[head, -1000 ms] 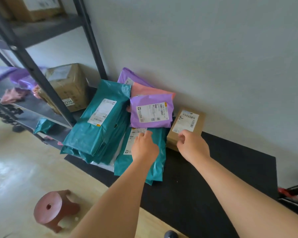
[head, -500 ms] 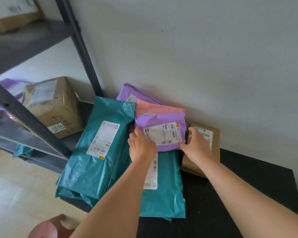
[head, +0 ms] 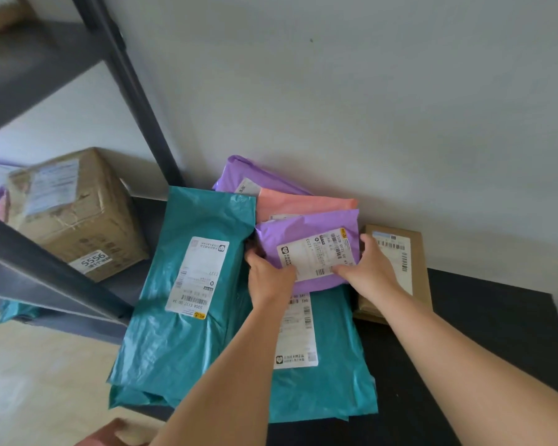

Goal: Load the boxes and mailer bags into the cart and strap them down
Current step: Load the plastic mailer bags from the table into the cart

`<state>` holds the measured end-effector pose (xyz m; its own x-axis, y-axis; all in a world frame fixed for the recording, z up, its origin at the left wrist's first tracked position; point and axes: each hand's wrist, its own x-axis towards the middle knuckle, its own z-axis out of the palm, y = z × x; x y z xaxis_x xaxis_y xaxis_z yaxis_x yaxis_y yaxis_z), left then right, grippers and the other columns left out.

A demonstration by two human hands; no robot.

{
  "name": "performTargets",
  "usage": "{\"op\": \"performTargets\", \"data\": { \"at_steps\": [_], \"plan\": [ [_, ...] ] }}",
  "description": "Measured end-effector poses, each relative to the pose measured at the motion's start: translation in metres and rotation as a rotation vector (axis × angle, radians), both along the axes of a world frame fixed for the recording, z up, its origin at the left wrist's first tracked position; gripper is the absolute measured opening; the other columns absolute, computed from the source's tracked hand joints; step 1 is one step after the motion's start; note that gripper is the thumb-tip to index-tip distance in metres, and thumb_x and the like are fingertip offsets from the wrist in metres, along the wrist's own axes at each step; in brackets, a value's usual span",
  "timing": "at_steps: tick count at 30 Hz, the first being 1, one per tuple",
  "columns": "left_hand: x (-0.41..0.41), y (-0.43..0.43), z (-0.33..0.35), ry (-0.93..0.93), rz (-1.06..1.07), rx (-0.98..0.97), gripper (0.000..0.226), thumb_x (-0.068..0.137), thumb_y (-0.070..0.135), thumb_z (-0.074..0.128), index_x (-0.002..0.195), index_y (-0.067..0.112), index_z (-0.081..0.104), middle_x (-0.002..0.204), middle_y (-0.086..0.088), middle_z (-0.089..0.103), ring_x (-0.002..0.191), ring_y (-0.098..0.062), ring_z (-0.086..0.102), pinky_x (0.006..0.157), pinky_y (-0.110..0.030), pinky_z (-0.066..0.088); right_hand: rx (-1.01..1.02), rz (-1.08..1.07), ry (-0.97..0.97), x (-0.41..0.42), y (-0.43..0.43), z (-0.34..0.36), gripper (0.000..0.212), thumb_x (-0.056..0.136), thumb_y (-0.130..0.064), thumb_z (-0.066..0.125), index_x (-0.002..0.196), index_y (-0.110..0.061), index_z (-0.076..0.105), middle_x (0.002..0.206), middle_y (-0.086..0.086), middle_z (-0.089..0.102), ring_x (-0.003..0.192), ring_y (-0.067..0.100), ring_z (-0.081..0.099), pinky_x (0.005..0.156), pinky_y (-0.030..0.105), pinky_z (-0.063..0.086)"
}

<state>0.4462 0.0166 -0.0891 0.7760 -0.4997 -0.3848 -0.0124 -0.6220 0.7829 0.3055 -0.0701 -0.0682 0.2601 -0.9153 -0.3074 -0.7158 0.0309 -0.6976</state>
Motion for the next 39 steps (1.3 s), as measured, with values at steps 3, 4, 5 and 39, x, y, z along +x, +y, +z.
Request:
{"op": "performTargets", "data": {
  "at_steps": [3,4,5,39],
  "plan": [
    [-0.001,0.002,0.002,0.091,0.049,-0.066,0.066,0.076,0.015,0.069,0.131,0.011,0.033,0.093,0.007,0.048,0.093,-0.023,0.058,0.080,-0.039,0.054,-0.003,-0.032,-0.017,-0.004,0.002,-0.001,0.066,0.082,-0.019,0.076,0.138,-0.018,0.041,0.118,-0.001,0.065,0.100,0.018,0.063,0.072,0.028,0.050],
    [-0.001,0.002,0.003,0.126,0.056,-0.084,0.063,0.075,0.016,0.069,0.127,0.012,0.035,0.095,0.005,0.050,0.094,-0.023,0.059,0.081,-0.041,0.056,-0.011,-0.039,-0.020,-0.005,0.003,-0.001,0.064,0.083,-0.020,0.075,0.138,-0.018,0.042,0.117,-0.003,0.064,0.095,0.015,0.062,0.066,0.024,0.047],
    [-0.001,0.002,0.003,0.157,0.055,-0.100,0.058,0.075,0.017,0.070,0.122,0.013,0.037,0.097,0.002,0.053,0.093,-0.023,0.061,0.080,-0.042,0.056,-0.022,-0.047,-0.025,-0.007,0.004,0.000,0.062,0.085,-0.020,0.073,0.138,-0.018,0.042,0.115,-0.004,0.064,0.091,0.013,0.061,0.063,0.022,0.046],
    [-0.256,0.007,0.037,0.935,-0.276,-0.324,0.047,0.070,0.010,0.082,0.111,0.010,0.060,0.097,-0.009,0.075,0.086,-0.023,0.074,0.064,-0.032,0.058,0.022,-0.703,-0.707,-0.255,0.088,0.045,0.048,0.087,-0.012,0.071,0.129,-0.023,0.052,0.113,-0.001,0.069,0.100,0.018,0.068,0.085,0.045,0.059]
  ]
}}
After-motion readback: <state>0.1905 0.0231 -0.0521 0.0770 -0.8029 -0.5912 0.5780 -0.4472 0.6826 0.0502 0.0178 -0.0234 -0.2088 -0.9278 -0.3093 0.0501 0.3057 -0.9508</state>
